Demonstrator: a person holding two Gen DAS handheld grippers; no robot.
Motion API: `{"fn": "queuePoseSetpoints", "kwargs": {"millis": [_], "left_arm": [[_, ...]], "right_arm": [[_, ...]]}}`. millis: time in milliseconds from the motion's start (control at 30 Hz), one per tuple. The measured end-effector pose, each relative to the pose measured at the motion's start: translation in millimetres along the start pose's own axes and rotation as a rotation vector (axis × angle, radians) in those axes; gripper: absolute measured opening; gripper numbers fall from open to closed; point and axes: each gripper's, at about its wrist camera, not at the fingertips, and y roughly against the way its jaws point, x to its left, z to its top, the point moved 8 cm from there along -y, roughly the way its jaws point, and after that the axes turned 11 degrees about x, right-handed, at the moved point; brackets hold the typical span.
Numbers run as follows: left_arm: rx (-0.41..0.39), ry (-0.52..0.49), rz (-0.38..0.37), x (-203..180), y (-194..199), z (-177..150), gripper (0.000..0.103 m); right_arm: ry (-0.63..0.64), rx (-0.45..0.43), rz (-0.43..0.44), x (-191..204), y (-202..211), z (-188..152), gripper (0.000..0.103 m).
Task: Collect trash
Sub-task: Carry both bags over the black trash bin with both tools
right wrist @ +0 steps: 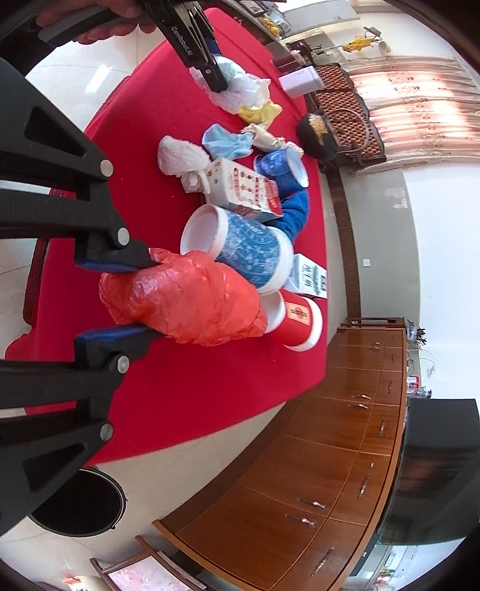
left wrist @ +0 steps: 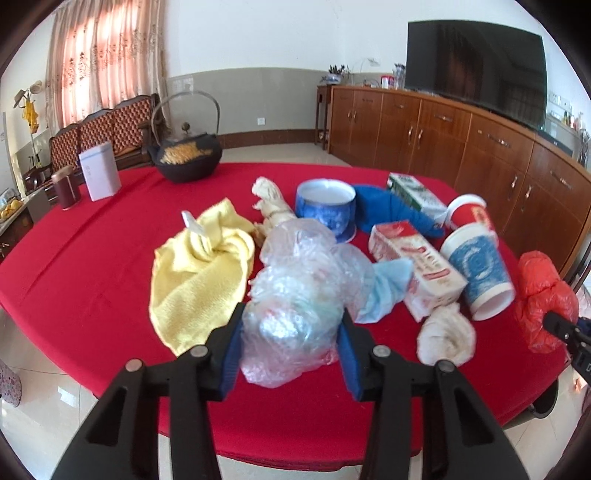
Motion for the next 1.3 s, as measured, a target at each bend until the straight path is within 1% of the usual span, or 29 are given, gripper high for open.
{"fn": "queuePoseSetpoints", "kwargs": {"millis": [133, 267, 433, 600, 700, 867, 1067, 1300], "left_arm": [[-0.029, -0.024, -0.006, -13.4, 23.0, -2.1, 0.046], [-0.049, -0.040, -0.034, -33.7, 42.6, -5.1, 0.046], [-0.070, -0.091, -0.086, -73.0, 62.8, -8.3, 0.046], [-0.076, -0.144, -0.126, -114.5, 74.1, -11.9, 0.046], [-0.084, -0.193, -0.144, -146.5, 80.1, -12.8, 0.046], [-0.086, -0.244, -0.183, -191.3, 86.2, -18.9, 0.046], [-0.062, -0.296, -0.249, -249.3, 85.9, -35.7, 0.046], [0.000, -0.360, -0.326, -313.7, 73.8, -63.6, 0.046]], "right_arm": [[-0.011, -0.036, -0.006, -5.6, 20.6, 1.0, 0.025], [-0.020, -0.076, -0.018, -15.5, 45.2, -1.2, 0.025], [-0.041, -0.117, -0.039, -38.4, 73.6, -8.1, 0.025], [-0.087, -0.145, -0.063, -79.2, 99.5, -20.9, 0.025], [-0.112, -0.162, -0.078, -103.2, 113.2, -30.2, 0.025], [-0.173, -0.173, -0.111, -155.3, 132.8, -52.4, 0.025], [-0.227, -0.160, -0.155, -210.0, 144.7, -80.7, 0.025], [-0.262, -0.133, -0.204, -269.3, 151.0, -111.3, 0.025]]}}
